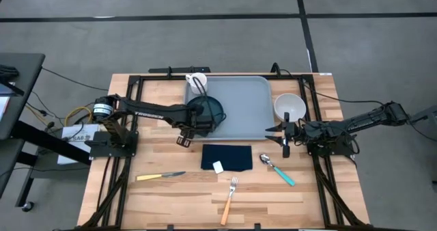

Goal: Set up tray
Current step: Put the white bowl on top of the dark green plate on the gray serving tray

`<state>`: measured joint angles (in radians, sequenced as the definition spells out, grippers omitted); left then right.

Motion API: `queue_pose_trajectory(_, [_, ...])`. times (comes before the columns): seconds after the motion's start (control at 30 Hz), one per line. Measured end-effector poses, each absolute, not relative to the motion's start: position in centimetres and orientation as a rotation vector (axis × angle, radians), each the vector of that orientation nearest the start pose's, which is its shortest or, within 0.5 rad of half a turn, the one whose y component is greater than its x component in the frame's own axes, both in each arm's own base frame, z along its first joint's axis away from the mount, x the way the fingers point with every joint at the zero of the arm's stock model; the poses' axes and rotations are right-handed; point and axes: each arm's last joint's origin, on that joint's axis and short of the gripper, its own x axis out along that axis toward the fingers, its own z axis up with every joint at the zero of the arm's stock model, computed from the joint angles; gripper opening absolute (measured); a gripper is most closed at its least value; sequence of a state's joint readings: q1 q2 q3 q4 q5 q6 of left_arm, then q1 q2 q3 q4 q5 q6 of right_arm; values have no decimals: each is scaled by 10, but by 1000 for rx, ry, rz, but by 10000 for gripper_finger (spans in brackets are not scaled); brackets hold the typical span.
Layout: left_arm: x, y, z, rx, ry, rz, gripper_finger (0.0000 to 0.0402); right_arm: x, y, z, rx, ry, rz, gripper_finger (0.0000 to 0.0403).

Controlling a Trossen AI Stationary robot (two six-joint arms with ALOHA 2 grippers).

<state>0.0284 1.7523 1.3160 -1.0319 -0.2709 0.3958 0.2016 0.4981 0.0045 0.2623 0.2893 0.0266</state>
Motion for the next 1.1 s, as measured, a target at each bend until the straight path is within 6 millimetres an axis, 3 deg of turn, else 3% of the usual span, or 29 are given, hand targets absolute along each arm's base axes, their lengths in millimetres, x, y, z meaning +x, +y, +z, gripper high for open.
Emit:
queue_pose_trajectory(0.2, [330, 11, 266, 356, 1343, -194, 167, 124, 17, 145, -30, 223, -90, 122])
queue_pose_trajectory(0.37, [314, 10, 311, 351, 1174, -174, 167, 124, 17, 145, -30, 223, -90, 122])
queue_pose_trajectory(0.6, [266, 13, 385, 298, 782, -113, 167, 124, 17, 145, -30, 223, -90, 122])
queue_pose_trajectory(0.73, [231, 15, 406, 254, 613, -169, 167, 124, 17, 145, -30, 223, -90, 122])
queue_pose_trajectory(0.87, [201, 21, 389, 210, 441, -113, 167, 124, 17, 144, -30, 224, -90, 122])
queue_pose_trajectory(1.1, [162, 34, 290, 34, 159, 91, 167, 124, 17, 145, -30, 223, -90, 122])
